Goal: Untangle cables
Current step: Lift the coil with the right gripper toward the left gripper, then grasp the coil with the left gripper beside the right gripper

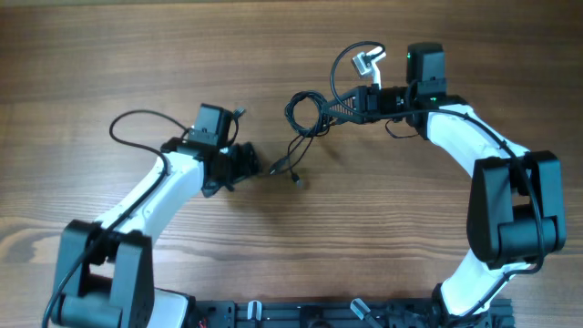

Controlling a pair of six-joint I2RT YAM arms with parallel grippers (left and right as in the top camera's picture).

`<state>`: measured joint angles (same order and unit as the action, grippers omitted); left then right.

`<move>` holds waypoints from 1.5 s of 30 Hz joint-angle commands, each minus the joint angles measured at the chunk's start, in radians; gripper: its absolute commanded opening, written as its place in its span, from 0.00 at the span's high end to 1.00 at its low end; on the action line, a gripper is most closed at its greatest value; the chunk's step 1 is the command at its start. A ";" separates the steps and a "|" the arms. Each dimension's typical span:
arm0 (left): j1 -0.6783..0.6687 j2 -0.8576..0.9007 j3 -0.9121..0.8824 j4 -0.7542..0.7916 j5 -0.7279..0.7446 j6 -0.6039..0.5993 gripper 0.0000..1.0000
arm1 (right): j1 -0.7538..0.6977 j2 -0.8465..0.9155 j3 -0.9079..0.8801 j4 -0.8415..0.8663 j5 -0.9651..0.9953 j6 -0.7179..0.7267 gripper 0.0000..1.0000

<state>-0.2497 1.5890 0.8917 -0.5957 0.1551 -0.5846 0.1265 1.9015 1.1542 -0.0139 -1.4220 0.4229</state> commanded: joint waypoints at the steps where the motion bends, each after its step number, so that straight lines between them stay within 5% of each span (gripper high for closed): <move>1: 0.033 -0.124 0.072 0.005 0.080 0.058 0.00 | 0.002 -0.034 0.001 -0.006 0.011 0.003 0.96; 10: 0.062 -0.238 0.074 0.061 0.233 0.053 0.00 | 0.045 -0.034 0.001 -0.008 0.008 0.059 0.96; 12: 0.062 -0.216 0.074 0.081 0.294 0.053 0.07 | 0.074 -0.034 0.001 -0.004 0.008 0.060 0.96; 14: 0.062 -0.199 0.074 0.080 0.294 0.053 0.14 | 0.093 -0.034 0.001 0.010 0.008 0.081 0.96; 25: 0.029 -0.152 0.074 0.115 0.297 0.053 0.13 | 0.156 -0.034 0.001 0.331 -0.058 0.366 0.96; 34: 0.029 -0.115 0.074 0.163 0.183 0.053 0.22 | 0.200 -0.034 0.001 0.365 -0.087 0.391 0.96; 38: 0.029 -0.115 0.074 0.163 0.134 0.054 0.49 | 0.201 -0.034 0.001 0.365 -0.095 0.389 0.96; 39: 0.032 -0.115 0.074 0.163 0.053 0.054 0.69 | 0.201 -0.034 0.001 0.365 -0.095 0.373 0.95; 41: 0.041 -0.115 0.074 0.164 0.006 0.054 0.89 | 0.201 -0.034 0.000 0.364 -0.095 0.346 0.95; 45: 0.077 -0.116 0.074 0.161 0.003 0.054 0.96 | 0.201 -0.034 -0.001 0.361 -0.028 0.299 0.88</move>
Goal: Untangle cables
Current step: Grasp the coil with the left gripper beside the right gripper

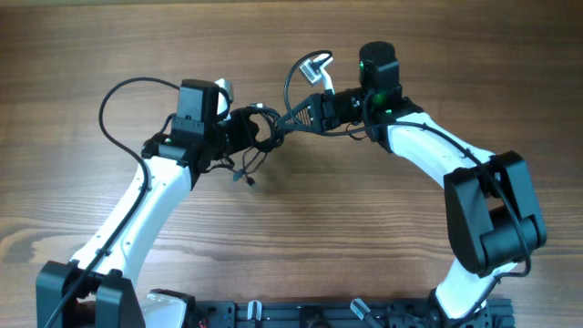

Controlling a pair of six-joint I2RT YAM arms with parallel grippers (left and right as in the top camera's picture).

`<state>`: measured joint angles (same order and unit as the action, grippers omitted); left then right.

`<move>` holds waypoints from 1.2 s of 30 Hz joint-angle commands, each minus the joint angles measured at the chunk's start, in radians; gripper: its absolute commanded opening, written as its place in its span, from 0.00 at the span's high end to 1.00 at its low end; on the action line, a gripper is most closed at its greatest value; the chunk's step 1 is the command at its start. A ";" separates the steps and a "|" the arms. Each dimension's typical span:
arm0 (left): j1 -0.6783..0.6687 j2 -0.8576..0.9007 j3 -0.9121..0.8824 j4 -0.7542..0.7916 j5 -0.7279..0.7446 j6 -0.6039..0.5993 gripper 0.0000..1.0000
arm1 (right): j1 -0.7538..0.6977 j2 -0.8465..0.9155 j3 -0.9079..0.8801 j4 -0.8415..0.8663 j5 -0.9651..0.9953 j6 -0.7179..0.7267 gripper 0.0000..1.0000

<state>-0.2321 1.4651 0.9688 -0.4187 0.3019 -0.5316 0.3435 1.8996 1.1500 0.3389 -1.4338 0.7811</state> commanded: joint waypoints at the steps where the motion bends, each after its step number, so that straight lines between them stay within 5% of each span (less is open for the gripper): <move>1: 0.070 0.008 -0.003 -0.018 -0.143 0.000 0.96 | -0.016 -0.032 0.003 0.002 0.015 -0.084 0.84; 3: 0.098 0.000 -0.003 -0.028 -0.143 -0.001 0.96 | -0.016 -0.032 0.003 -0.032 0.111 -0.101 0.59; 5: 0.129 -0.013 -0.003 -0.053 -0.143 -0.039 0.96 | -0.017 -0.032 0.003 -0.089 0.235 -0.101 0.09; 10: 0.200 -0.031 -0.003 -0.102 -0.134 -0.362 0.96 | 0.010 -0.032 0.003 -0.245 0.459 -0.212 0.04; 12: 0.202 -0.031 -0.003 -0.113 -0.108 -0.575 0.96 | 0.059 -0.032 0.003 -0.319 0.523 -0.287 0.09; 16: 0.202 -0.031 -0.003 -0.117 -0.059 -0.750 0.96 | 0.163 -0.032 0.003 -0.348 0.708 -0.346 0.13; 23: 0.202 -0.031 -0.003 -0.121 0.025 -0.846 0.96 | 0.354 -0.032 0.003 -0.314 0.978 -0.512 0.12; 28: 0.202 -0.031 -0.003 -0.121 0.041 -0.846 0.96 | 0.422 -0.031 0.003 -0.265 0.991 -0.546 0.18; 34: 0.202 -0.031 -0.003 -0.125 0.076 -0.845 0.96 | 0.427 -0.031 0.003 -0.288 1.190 -0.542 0.96; 36: 0.202 -0.031 -0.003 -0.125 0.072 -0.820 0.96 | 0.421 -0.033 0.003 -0.309 1.177 -0.542 0.96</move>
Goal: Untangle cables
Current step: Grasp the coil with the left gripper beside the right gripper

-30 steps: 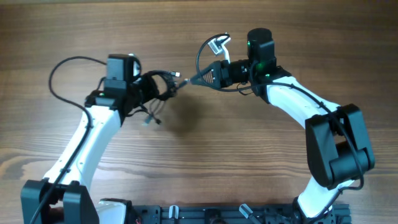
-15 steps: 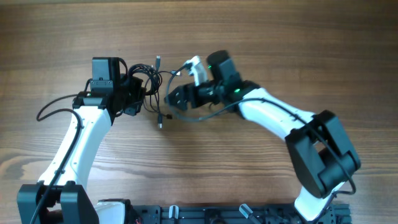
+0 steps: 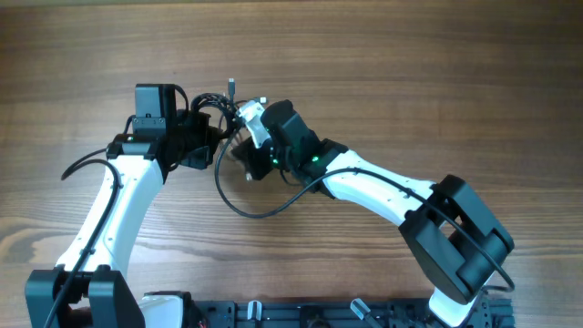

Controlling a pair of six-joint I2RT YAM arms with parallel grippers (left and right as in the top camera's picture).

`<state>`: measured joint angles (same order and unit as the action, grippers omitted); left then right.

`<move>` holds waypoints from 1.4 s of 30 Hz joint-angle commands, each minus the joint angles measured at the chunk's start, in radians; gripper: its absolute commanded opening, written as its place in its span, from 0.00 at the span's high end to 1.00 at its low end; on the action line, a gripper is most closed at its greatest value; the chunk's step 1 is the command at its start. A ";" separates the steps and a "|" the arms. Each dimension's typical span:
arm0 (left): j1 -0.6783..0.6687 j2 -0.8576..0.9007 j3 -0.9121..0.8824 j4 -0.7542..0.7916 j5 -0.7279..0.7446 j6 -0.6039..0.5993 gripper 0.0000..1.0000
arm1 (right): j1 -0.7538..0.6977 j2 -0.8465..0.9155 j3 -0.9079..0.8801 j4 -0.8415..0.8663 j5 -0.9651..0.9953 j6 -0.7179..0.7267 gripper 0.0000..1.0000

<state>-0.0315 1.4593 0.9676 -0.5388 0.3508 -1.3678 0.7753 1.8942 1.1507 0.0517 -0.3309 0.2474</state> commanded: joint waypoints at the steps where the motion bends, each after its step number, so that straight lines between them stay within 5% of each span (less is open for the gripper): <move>1: 0.001 -0.025 -0.002 -0.004 0.013 0.052 0.96 | -0.016 -0.032 0.003 -0.045 0.067 -0.007 0.96; 8: 0.001 -0.025 -0.002 -0.003 -0.100 0.483 0.96 | -0.146 -0.220 0.003 -0.439 -0.032 0.012 0.96; 13: -0.011 -0.025 -0.002 0.035 -0.101 0.489 0.96 | -0.187 -0.311 0.003 -0.463 -0.396 0.015 0.96; 16: -0.056 -0.025 -0.002 0.042 -0.102 0.368 0.96 | -0.182 -0.310 0.003 -0.461 -0.531 0.019 0.96; 23: -0.175 -0.025 -0.002 0.066 -0.102 0.304 0.96 | -0.177 -0.310 0.003 -0.357 -0.522 0.122 0.96; 29: -0.207 -0.025 -0.002 0.083 -0.101 0.321 0.96 | -0.177 -0.310 0.003 -0.343 -0.215 0.262 0.96; 38: -0.207 -0.025 -0.002 0.136 0.061 0.565 0.96 | -0.177 -0.306 0.003 -0.340 -0.164 0.277 0.96; 42: -0.209 -0.025 -0.002 0.145 0.061 0.576 0.96 | -0.177 -0.306 0.003 -0.338 -0.205 0.278 0.96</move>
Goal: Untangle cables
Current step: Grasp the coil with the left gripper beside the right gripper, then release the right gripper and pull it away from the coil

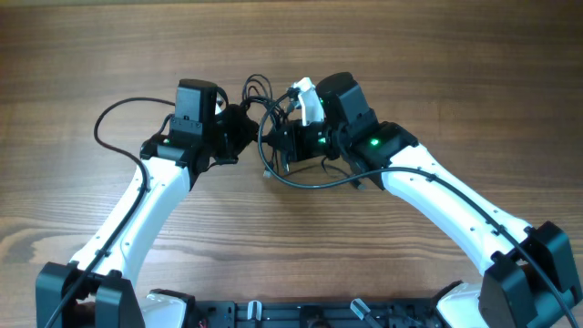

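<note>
A tangle of thin black cables [262, 98] bunches up between my two grippers at the table's middle. One black loop [301, 179] sags toward the front, and a white connector [305, 95] sticks up over the right wrist. My left gripper [240, 128] points right, its fingers closed on the black strands at the tangle's left side. Facing it, my right gripper [284, 138] is closed on the cable near the white connector. The fingertips are largely hidden by the cables and wrists.
The wooden table [437, 64] lies all around. The left arm's own black supply cable [107, 123] arcs out to its left. A black rail [301, 314] runs along the front edge.
Both grippers have shifted right, from the left-centre back to the middle. The right arm is less stretched across. The long loop that hung toward the front is now shorter and lies under the right wrist.
At first the grippers were apart, the right holding the bundle with the white connector at the back, the left near a loose end. Then they met at the centre. Later both were further left with a long loop hanging. Now they are centred, still close together.
</note>
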Controlling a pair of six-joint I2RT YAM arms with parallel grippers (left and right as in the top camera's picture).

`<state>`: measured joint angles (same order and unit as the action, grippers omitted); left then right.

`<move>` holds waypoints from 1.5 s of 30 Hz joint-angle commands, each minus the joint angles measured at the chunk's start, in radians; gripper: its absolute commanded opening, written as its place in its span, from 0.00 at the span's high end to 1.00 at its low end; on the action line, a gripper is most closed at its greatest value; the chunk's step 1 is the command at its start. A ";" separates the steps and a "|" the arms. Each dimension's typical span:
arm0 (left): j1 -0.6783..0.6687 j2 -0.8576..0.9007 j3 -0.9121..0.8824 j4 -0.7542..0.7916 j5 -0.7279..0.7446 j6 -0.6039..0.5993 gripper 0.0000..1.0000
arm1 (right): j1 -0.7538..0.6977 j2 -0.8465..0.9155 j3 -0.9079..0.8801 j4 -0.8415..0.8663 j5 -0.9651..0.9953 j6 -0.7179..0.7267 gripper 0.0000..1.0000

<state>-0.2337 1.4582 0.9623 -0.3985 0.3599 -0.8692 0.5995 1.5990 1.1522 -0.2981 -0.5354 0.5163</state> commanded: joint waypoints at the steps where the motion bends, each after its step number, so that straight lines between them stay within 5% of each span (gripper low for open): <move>1: -0.010 -0.024 0.003 0.006 0.052 0.080 0.96 | -0.002 -0.011 0.001 0.012 0.001 0.009 0.96; 8: -0.073 -0.024 0.003 0.014 0.079 0.286 0.96 | -0.003 -0.011 0.001 0.047 0.082 0.045 0.96; 18: -0.082 -0.024 0.003 0.019 0.082 0.317 0.96 | -0.003 -0.010 0.001 0.044 0.251 0.142 0.96; 23: -0.084 -0.024 0.003 0.054 0.314 0.486 0.96 | -0.005 0.016 0.001 0.054 0.254 0.167 0.96; 31: -0.083 -0.024 0.003 -0.026 0.454 0.648 0.96 | -0.040 0.028 0.001 0.050 0.405 0.168 0.96; 38: -0.075 -0.024 0.003 -0.009 0.529 0.657 0.96 | -0.045 0.030 0.001 0.018 0.483 0.168 0.95; 45: -0.002 -0.024 0.003 0.013 0.766 0.710 0.96 | -0.066 0.030 0.001 -0.002 0.550 0.167 0.92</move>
<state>-0.2634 1.4582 0.9627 -0.3759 0.8616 -0.2283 0.5888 1.6047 1.1496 -0.3065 -0.1562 0.6735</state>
